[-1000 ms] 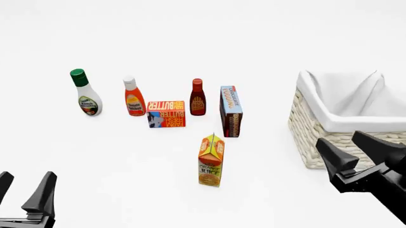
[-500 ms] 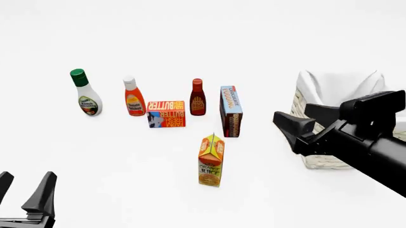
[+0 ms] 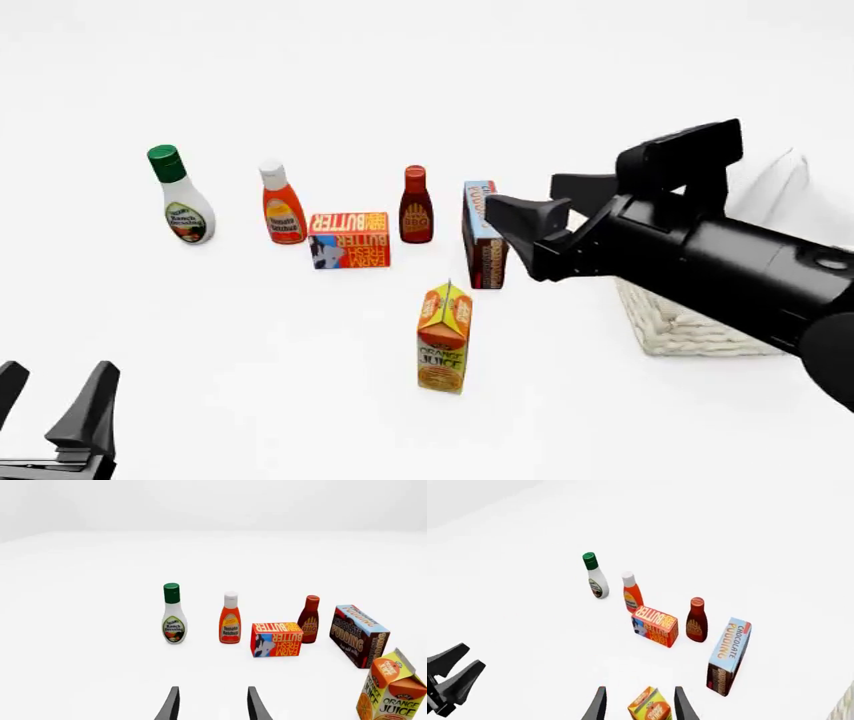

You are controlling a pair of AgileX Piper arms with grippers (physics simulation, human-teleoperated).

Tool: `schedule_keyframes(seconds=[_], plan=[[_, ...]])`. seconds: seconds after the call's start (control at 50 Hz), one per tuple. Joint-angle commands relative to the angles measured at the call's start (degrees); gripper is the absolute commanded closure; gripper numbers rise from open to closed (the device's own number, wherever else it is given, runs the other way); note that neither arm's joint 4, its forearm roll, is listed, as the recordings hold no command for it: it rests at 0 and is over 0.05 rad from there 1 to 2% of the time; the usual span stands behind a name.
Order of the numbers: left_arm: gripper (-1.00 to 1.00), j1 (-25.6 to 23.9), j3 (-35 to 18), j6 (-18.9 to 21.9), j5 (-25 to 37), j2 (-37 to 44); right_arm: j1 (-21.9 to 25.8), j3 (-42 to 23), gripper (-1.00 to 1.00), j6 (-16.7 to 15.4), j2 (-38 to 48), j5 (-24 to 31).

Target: Pick the orange juice and place it in the basket.

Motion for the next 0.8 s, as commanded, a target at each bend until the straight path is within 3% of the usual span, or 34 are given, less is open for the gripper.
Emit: schedule_keyframes(seconds=[0.02, 0.44, 0.56, 0.8], plan=[[-1.00, 0.0, 0.0, 0.0, 0.0, 0.0, 3.0, -3.3, -1.00, -0.6, 1.6, -0.8], [-1.00, 0.0, 0.0, 0.0, 0.0, 0.0, 3.0, -3.3, -1.00, -0.6, 1.6, -0.8], [-1.00, 0.0, 0.0, 0.0, 0.0, 0.0, 2.0, -5.9, -1.00, 0.2, 5.2, -0.3], [-1.00, 0.0, 0.0, 0.0, 0.0, 0.0, 0.3, -12.4, -1.00, 6.7, 8.9, 6.7]])
